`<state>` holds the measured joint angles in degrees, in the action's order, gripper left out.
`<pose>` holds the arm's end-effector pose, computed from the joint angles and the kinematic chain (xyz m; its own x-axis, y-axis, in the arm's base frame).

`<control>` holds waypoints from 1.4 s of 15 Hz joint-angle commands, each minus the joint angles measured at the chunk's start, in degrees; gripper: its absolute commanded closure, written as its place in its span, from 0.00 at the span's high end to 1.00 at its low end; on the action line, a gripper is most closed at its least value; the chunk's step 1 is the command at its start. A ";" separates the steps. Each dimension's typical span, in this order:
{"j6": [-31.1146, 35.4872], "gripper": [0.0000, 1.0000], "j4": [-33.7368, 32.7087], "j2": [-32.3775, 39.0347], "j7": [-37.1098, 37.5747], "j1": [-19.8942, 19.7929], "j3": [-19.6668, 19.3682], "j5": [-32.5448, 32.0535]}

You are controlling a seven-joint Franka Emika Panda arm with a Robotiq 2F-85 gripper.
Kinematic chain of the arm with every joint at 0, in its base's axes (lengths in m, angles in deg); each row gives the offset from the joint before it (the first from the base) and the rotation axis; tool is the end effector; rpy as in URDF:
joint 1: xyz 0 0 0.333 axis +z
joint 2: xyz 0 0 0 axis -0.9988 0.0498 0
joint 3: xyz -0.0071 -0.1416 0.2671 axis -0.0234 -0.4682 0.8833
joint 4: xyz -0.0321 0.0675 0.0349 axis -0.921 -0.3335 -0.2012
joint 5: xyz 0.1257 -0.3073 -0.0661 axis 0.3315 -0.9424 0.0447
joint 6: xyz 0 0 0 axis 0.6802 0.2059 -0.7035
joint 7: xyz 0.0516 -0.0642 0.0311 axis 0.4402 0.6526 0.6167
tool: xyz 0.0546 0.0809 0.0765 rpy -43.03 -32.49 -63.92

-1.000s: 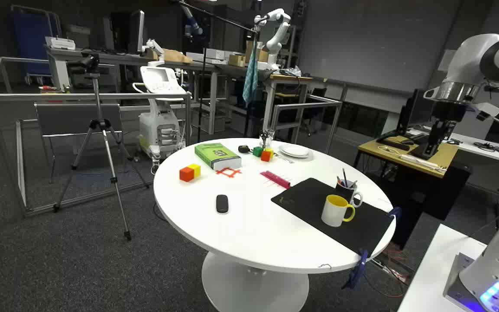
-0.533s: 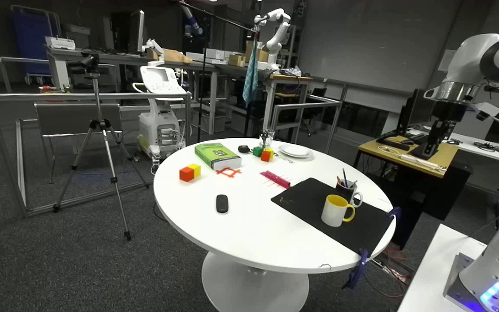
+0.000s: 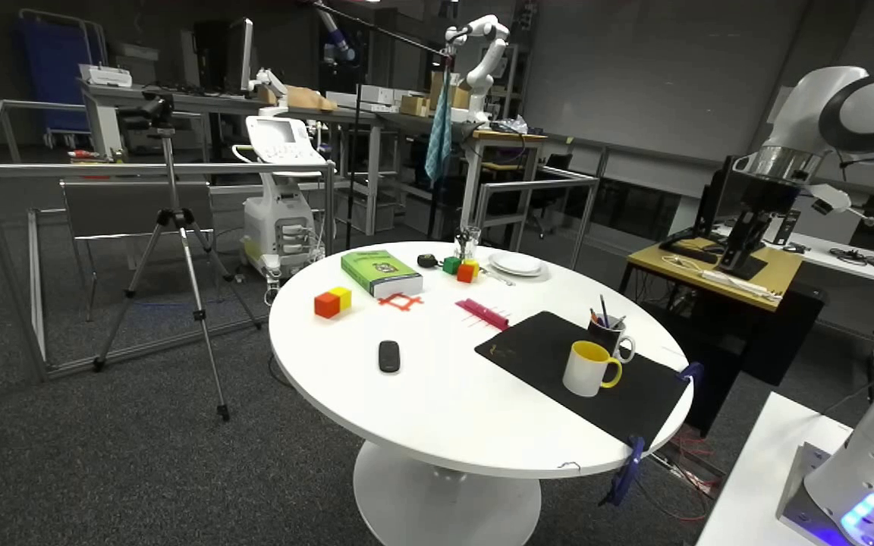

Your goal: Pick up the black pen from the black and white mug and put it in the yellow and white mug

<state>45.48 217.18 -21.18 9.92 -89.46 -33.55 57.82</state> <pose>0.2549 -0.0457 0.4595 0.9975 -0.0354 0.0605 -0.0276 -0.9918 -0.1248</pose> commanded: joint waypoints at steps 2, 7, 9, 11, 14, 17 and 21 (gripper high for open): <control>6.78 1.00 -1.35 7.23 0.51 -1.65 0.45 -0.80; 15.24 1.00 -2.14 16.01 2.12 -2.96 1.69 -2.71; 18.75 1.00 -2.45 19.60 2.66 -3.25 2.08 -3.79; 21.29 1.00 -3.11 22.76 2.36 -3.28 2.13 -4.34; 24.40 1.00 -4.74 27.83 2.20 -3.14 1.91 -4.27; 25.78 1.00 -6.72 32.20 3.23 -3.41 2.18 -4.75; 22.92 1.00 -6.72 32.47 1.75 -2.58 1.56 -2.68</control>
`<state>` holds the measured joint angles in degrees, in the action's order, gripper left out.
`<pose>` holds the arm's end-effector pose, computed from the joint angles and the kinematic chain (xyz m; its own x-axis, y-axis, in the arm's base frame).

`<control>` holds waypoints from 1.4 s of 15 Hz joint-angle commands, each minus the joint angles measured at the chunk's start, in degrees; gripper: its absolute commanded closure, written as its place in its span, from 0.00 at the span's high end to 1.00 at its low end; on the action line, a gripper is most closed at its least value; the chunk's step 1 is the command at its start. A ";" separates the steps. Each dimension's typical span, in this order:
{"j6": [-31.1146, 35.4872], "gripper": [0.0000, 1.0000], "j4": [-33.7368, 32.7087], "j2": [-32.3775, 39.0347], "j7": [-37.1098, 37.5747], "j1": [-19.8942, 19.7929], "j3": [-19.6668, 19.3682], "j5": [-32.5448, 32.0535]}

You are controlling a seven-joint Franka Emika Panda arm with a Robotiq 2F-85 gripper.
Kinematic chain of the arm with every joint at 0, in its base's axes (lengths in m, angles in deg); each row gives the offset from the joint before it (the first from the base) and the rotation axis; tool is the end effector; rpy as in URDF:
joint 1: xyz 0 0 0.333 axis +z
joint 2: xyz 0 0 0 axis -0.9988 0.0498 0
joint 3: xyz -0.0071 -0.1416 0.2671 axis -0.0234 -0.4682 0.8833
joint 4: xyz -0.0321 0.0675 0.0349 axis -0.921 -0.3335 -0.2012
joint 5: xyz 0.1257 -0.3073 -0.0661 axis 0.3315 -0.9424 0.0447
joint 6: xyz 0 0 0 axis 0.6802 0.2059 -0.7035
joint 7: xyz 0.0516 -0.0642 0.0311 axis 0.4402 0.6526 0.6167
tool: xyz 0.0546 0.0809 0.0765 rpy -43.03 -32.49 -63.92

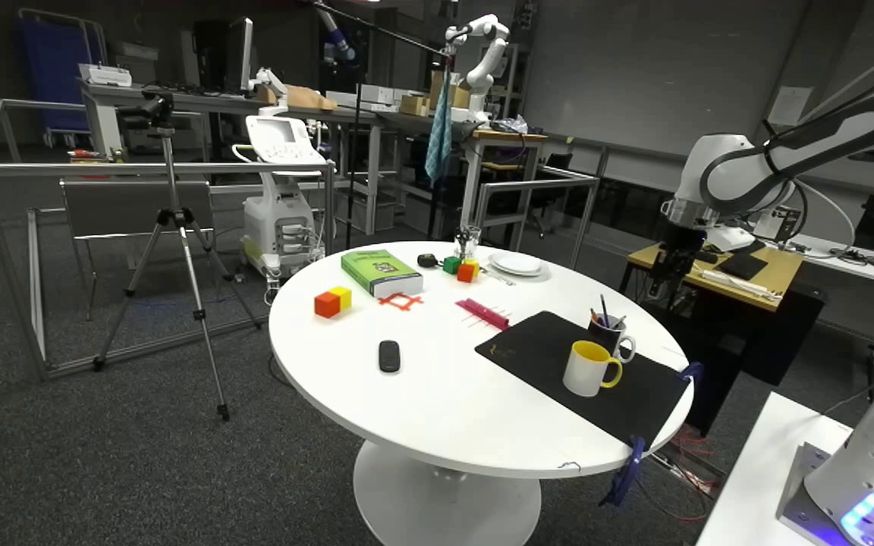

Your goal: Pick up the black pen from the black and white mug and put it in the yellow and white mug

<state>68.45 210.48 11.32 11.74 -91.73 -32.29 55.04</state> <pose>0.3725 -0.0754 0.3631 0.9951 -0.0987 0.0028 -0.0986 -0.9950 -0.0166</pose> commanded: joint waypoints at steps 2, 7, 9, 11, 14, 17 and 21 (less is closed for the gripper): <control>-1.74 1.00 -1.27 1.03 -0.20 -0.27 0.29 0.33; 1.83 1.00 -0.67 1.32 4.92 -1.56 1.12 -2.60; 5.69 1.00 -0.60 2.32 8.35 -2.01 1.48 -3.98; 9.69 1.00 -0.68 3.53 11.16 -2.69 1.91 -6.02; 12.60 1.00 -1.80 6.59 14.59 -3.19 2.42 -7.63; 13.02 1.00 -3.36 10.11 20.38 -3.31 3.26 -9.94; 11.50 1.00 -5.99 13.84 29.47 -2.79 3.93 -14.33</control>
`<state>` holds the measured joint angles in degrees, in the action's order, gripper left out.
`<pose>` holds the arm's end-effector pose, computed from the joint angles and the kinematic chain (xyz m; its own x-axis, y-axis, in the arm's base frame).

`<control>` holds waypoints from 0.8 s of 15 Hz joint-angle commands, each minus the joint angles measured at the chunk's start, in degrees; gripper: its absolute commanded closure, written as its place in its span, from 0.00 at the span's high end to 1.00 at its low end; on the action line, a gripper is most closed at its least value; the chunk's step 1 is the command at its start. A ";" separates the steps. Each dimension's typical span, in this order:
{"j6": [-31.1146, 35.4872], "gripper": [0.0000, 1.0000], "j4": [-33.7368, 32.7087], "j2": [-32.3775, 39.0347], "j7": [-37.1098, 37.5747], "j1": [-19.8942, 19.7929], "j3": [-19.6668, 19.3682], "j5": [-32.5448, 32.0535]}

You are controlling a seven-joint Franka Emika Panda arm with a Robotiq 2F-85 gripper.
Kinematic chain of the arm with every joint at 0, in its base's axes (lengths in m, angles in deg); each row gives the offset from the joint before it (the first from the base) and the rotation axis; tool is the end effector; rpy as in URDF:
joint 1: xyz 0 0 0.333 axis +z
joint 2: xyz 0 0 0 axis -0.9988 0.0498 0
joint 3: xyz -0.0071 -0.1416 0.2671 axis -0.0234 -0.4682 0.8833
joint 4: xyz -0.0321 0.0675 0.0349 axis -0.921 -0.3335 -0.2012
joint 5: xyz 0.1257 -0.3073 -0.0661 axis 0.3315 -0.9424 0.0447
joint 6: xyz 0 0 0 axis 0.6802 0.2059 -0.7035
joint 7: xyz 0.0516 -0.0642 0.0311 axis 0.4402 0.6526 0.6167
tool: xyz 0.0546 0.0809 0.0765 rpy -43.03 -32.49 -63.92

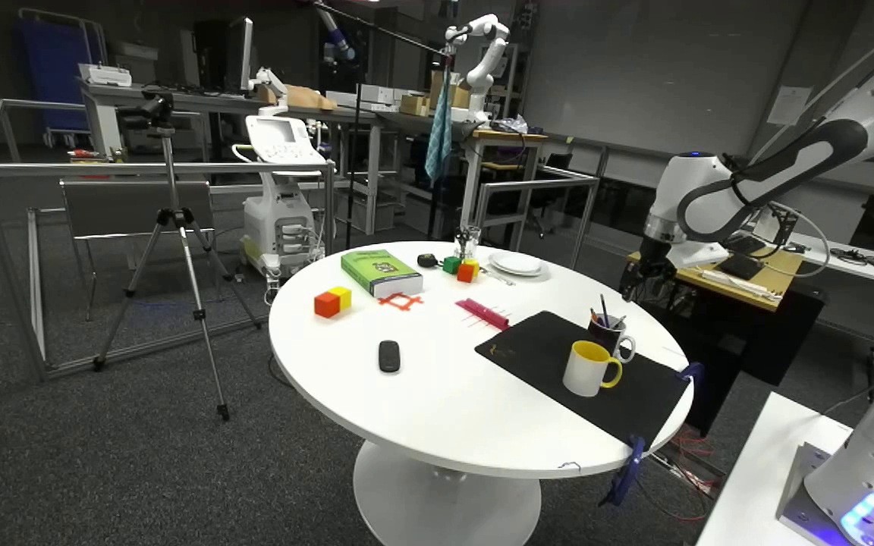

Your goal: Pick up the black pen from the black and white mug and put it in the yellow and white mug

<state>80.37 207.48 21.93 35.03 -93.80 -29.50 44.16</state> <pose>0.4158 -0.0789 0.3286 0.9376 -0.3313 0.1053 -0.3415 -0.9344 0.1014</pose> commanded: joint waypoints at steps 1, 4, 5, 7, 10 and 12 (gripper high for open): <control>-0.70 1.00 -3.62 4.14 8.25 -0.49 1.14 -4.34; -1.89 1.00 -5.37 6.28 13.19 0.34 0.98 -6.51; -1.73 1.00 -5.88 7.10 14.15 0.60 0.84 -7.03; -2.33 1.00 -6.74 8.43 14.52 1.31 0.64 -7.01; -3.24 1.00 -7.00 9.90 11.76 2.63 0.58 -6.48; -3.73 1.00 -7.06 10.76 10.97 3.35 0.35 -6.53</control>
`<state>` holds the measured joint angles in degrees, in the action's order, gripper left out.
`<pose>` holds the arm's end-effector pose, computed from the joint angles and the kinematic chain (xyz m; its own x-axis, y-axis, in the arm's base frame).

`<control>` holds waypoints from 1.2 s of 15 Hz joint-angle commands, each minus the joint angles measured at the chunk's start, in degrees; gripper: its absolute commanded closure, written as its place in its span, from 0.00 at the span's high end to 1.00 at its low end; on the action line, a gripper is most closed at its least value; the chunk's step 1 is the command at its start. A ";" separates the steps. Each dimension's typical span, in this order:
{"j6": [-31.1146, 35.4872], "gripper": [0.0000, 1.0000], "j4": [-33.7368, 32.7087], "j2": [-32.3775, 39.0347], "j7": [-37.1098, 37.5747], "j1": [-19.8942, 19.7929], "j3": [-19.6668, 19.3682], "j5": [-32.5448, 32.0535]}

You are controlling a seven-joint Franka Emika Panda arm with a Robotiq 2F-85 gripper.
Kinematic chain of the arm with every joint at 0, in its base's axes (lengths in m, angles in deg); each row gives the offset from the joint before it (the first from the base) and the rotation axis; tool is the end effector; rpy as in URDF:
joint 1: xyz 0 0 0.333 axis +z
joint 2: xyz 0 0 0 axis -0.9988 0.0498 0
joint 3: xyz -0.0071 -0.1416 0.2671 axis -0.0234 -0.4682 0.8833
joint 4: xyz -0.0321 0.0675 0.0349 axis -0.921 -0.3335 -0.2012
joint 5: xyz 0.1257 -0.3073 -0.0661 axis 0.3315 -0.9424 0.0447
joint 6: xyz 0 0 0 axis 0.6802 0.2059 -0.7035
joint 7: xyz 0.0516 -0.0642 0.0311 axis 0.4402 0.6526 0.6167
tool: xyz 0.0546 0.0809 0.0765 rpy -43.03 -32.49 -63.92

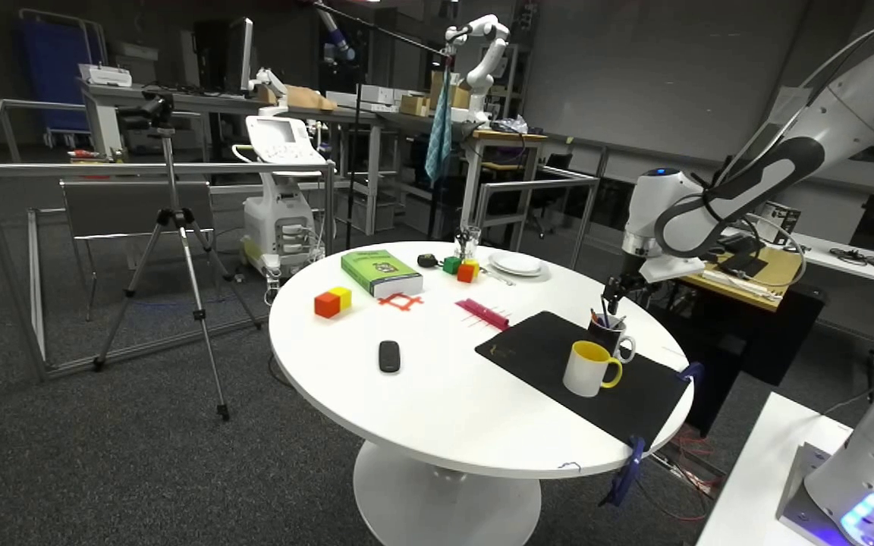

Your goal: Pick up the black pen from the black and white mug and put it in the yellow and white mug

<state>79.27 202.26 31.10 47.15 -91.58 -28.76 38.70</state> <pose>0.4428 -0.0619 0.2903 0.9115 -0.4061 0.0655 -0.4111 -0.8947 0.1744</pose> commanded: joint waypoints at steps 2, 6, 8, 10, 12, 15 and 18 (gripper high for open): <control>-3.48 1.00 -2.07 2.33 -1.02 1.67 -0.71 -1.65; -3.03 1.00 -2.11 3.28 -1.52 1.98 -1.64 -6.27; -2.86 1.00 -2.22 3.66 -1.43 2.04 -1.98 -7.91; -2.76 1.00 -2.42 4.18 -1.69 2.01 -2.20 -8.74; -2.36 1.00 -2.72 4.90 -2.72 1.98 -2.29 -8.40; -1.71 1.00 -3.08 5.96 -5.98 1.91 -2.11 -6.69; -1.57 1.00 -3.51 6.73 -8.47 1.90 -2.10 -5.86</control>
<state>77.53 200.43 36.41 42.09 -90.16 -30.19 31.50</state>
